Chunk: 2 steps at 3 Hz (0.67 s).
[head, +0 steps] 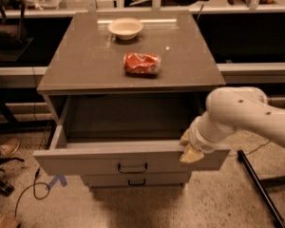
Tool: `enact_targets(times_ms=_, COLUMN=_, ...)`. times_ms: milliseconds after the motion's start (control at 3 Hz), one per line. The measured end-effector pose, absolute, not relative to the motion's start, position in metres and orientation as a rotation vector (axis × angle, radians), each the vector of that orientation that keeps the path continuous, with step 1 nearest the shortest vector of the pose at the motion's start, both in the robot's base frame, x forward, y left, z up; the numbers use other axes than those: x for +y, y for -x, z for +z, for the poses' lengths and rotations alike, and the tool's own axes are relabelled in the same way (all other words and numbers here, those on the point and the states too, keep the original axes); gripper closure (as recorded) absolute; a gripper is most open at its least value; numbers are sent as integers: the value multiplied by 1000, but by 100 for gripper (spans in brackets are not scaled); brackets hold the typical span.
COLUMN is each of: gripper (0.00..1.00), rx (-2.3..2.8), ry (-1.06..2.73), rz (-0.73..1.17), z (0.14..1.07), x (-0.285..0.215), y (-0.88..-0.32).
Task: Open top drawer
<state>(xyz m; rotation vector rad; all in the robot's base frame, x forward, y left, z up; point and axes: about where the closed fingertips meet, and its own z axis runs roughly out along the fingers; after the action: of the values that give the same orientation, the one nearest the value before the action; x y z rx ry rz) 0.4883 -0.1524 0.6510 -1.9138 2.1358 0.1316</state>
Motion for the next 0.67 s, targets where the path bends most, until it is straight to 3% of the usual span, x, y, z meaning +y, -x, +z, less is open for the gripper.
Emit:
enact_targets(times_ms=333, gripper=100, rx=2136, ry=1914, rz=132, z=651, x=-152, y=-488)
enact_targets(times_ms=667, gripper=74, rx=2136, ry=1916, rz=132, z=651, x=-152, y=-488)
